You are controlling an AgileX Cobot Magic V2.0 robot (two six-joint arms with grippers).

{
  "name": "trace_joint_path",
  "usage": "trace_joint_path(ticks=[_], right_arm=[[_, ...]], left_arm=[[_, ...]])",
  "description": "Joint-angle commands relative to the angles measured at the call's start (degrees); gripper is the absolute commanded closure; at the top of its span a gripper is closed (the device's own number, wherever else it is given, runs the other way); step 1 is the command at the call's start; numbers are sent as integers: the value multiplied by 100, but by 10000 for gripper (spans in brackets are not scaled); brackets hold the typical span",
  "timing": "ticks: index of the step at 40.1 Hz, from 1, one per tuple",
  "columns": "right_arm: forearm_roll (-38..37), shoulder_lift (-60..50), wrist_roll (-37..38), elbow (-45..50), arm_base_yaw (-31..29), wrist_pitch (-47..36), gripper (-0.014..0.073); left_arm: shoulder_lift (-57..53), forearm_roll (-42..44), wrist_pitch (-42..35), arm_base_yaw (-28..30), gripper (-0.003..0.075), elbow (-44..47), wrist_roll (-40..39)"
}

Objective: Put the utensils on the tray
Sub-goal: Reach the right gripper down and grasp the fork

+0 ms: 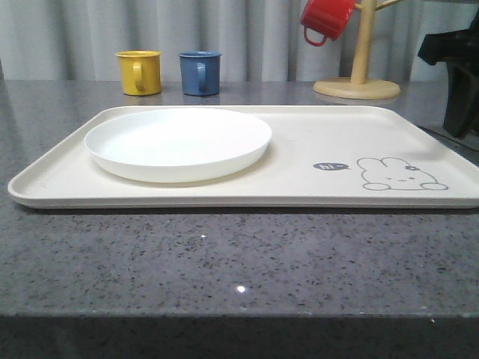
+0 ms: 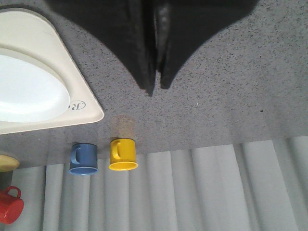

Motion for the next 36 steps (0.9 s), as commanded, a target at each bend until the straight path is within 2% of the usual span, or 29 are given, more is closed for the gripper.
trace_joint_path(ticks=[1, 18, 21, 25, 28, 36], right_arm=[[1, -80, -52, -195, 0, -221, 284], [1, 248, -52, -195, 0, -243, 304], [-4, 285, -52, -195, 0, -183, 371], [-73, 284, -52, -195, 0, -106, 550], [-161, 255, -47, -195, -6, -41, 643], [-391, -149, 197, -195, -11, 107, 657]], left_arm=[[69, -70, -478, -47, 738, -156, -48], [69, -70, -478, -47, 738, -156, -48], [69, -70, -478, -47, 738, -156, -48], [69, -70, -478, -47, 738, -156, -48], [69, -70, -478, -47, 738, -156, -48], [69, -70, -478, -47, 738, -156, -48]])
